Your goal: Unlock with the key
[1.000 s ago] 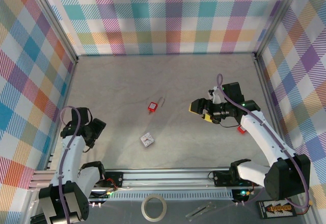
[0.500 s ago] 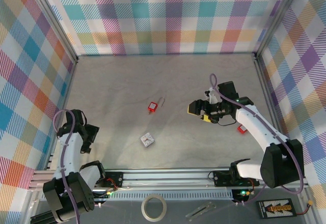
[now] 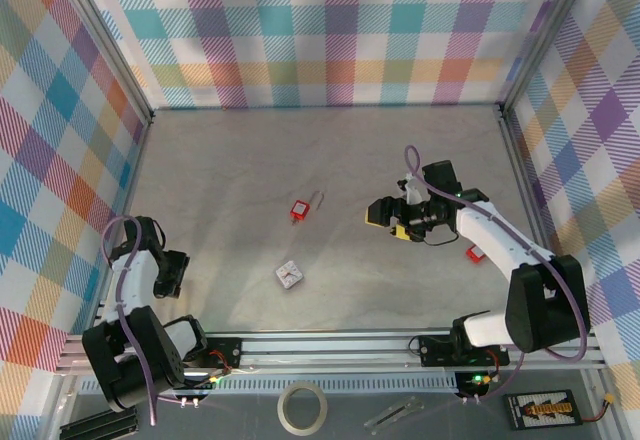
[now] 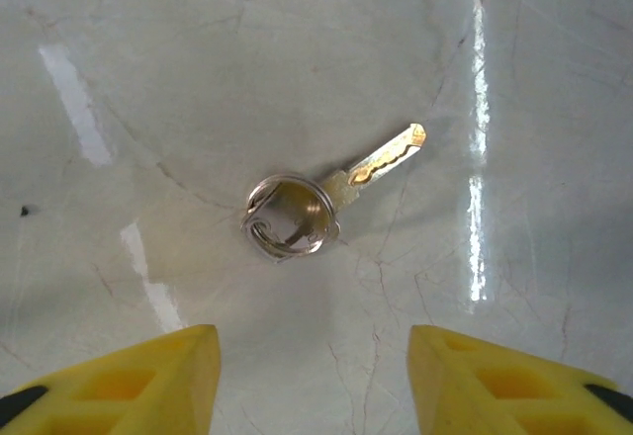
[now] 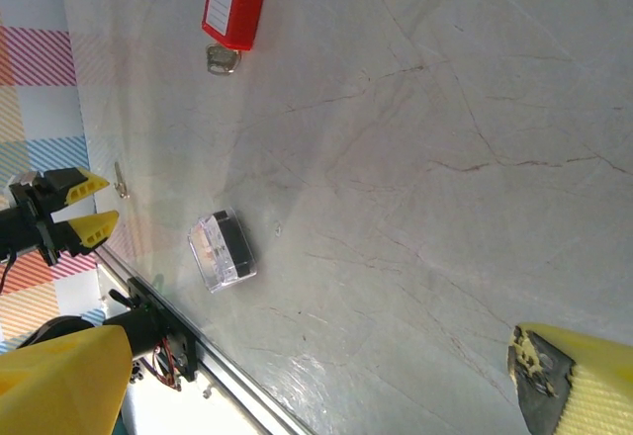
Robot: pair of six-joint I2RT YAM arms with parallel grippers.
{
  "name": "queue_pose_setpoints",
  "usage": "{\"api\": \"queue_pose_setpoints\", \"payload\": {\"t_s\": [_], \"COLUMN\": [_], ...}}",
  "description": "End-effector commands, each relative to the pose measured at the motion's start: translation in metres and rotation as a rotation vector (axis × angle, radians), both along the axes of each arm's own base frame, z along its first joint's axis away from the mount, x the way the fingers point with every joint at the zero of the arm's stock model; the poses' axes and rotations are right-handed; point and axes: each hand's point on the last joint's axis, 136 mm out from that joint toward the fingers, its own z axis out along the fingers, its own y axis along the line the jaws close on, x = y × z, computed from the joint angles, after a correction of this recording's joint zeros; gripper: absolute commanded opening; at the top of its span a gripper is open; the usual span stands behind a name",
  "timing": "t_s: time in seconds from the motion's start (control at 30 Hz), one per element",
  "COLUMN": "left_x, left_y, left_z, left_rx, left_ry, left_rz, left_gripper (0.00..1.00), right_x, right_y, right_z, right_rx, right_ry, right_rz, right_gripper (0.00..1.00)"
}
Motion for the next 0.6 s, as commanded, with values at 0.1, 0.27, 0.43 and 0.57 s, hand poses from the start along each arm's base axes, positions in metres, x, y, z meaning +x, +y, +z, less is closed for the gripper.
{"api": "queue_pose_setpoints", "payload": {"t_s": [0.1,0.27,0.43,0.57], "left_x": [-0.003,-0.001,0.005,0.017], "left_y": [0.003,0.004,-0.002,-0.011], "left_z": [-0.023,-0.040,-0.043,-0.040], "left_rx": [-0.014,-0.027,-0.035,-0.018], "left_ry": [0.032,0.051,0.025,0.008], "left_rz": [0.016,0.003,-0.045,-0.137], "left_gripper": [0.33,0.17,0.07,0.00], "right_x": [-0.002,-0.003,-0.002,0.000], "right_y": [0.003,0.002,0.002,0.004], "right_z": [-0.005,-0.006,-0.007,-0.010], "right_rx": [0.009,0.001,0.000,0.001], "right_ry": [-0.007,-0.007,-0.009,0.009], "right_rz": [0.031,0.032,0.031,0.034], "right_gripper": [0.97,0.97,0.97,0.96]}}
